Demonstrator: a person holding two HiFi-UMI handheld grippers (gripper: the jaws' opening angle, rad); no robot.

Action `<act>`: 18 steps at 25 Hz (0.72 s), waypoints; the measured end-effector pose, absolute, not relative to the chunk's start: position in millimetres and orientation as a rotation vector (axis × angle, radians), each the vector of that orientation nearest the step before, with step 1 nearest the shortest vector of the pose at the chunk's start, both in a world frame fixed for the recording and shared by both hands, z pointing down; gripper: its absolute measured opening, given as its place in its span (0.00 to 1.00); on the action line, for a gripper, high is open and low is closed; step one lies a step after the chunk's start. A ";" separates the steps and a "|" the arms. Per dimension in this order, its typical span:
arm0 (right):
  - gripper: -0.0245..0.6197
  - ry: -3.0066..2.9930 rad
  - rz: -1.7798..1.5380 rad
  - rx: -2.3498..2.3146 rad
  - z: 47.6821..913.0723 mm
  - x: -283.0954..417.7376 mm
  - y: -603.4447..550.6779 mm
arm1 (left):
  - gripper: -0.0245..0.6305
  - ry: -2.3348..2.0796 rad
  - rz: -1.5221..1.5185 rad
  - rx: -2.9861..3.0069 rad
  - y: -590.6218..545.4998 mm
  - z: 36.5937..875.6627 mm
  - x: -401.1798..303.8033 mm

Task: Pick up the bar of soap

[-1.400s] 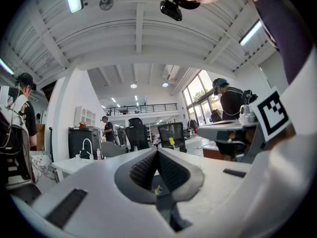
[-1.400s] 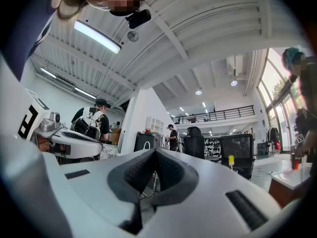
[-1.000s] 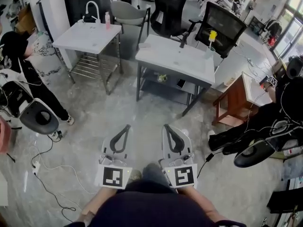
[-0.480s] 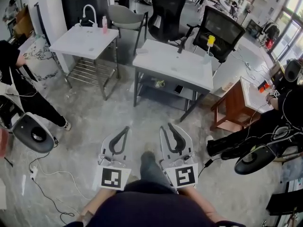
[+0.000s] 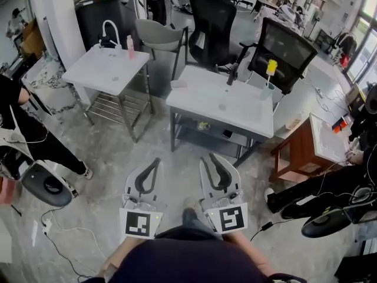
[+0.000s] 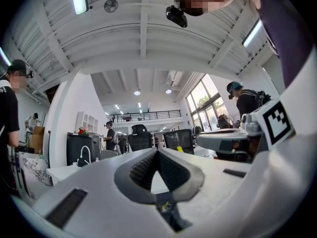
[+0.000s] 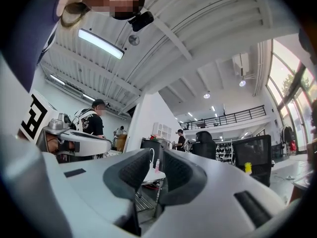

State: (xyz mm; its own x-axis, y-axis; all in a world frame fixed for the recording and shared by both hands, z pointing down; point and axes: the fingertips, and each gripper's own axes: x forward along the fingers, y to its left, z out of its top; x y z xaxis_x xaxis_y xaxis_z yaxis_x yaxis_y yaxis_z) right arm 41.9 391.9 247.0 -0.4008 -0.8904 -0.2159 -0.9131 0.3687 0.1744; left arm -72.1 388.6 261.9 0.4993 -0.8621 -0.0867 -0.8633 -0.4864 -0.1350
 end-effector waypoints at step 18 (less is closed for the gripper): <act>0.17 2.576 0.413 -1.551 244.8 112.5 235.3 | 0.04 1.623 0.021 -2.486 244.1 261.6 -11.5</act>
State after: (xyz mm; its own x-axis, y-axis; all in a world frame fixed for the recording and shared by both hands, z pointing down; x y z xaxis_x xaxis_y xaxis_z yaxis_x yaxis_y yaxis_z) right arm 112.5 235.3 244.8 -0.4738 -0.8504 -0.2287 -0.8793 0.4425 0.1761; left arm -11.5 244.1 261.6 0.4065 -0.9075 -0.1054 -0.9099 -0.3917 -0.1363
